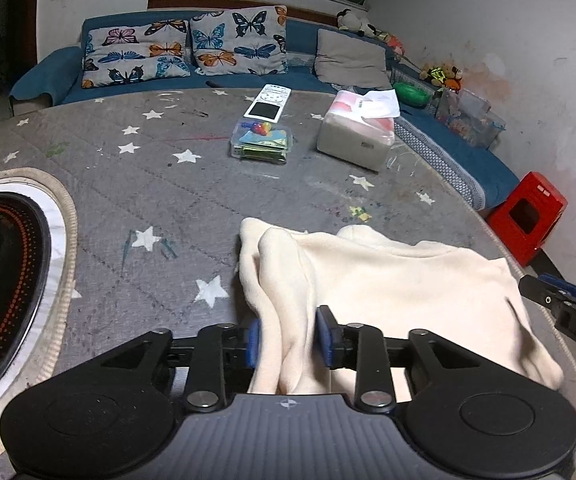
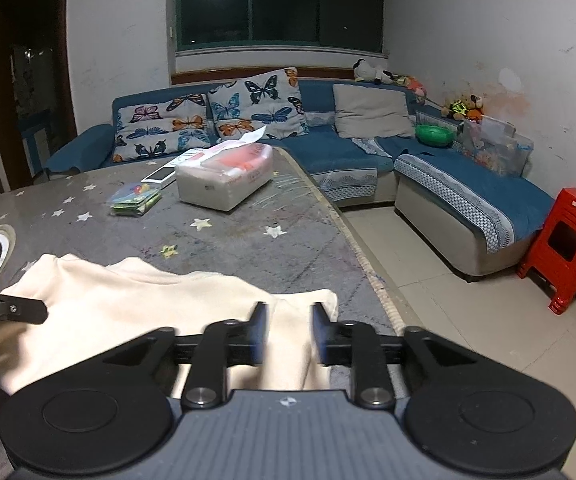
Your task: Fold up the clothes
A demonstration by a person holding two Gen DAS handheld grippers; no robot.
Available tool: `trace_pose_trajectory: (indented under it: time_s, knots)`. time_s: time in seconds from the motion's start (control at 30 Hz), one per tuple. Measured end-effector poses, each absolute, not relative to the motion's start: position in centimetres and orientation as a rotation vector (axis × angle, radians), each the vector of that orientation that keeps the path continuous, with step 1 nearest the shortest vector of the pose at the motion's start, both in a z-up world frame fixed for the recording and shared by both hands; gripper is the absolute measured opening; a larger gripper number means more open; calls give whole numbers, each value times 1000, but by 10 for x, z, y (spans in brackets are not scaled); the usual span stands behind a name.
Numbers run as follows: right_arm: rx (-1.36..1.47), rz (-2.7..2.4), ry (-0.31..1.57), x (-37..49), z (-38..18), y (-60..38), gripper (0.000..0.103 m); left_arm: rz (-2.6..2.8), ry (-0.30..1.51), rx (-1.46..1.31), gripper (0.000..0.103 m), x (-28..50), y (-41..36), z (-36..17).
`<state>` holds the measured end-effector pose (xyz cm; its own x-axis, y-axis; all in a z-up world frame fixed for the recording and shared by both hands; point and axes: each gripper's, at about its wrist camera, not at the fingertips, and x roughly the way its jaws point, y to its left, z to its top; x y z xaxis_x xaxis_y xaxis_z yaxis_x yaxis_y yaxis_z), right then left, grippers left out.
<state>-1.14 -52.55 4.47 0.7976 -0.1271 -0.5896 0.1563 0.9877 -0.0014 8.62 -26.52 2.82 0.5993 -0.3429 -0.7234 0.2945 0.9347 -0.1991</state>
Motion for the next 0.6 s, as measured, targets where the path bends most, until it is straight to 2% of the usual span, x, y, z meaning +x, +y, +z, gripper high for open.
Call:
trace_pose_trajectory:
  time_s: [0.1, 0.3, 0.6]
  knots:
    - [49, -131, 636, -11, 43, -519, 36, -356, 845, -45, 44, 87, -262, 27]
    - [73, -106, 657, -1, 35, -515, 41, -333, 838, -27, 50, 91, -256, 29]
    - [73, -100, 686, 18, 25, -515, 46, -302, 801, 22, 50, 109, -258, 36]
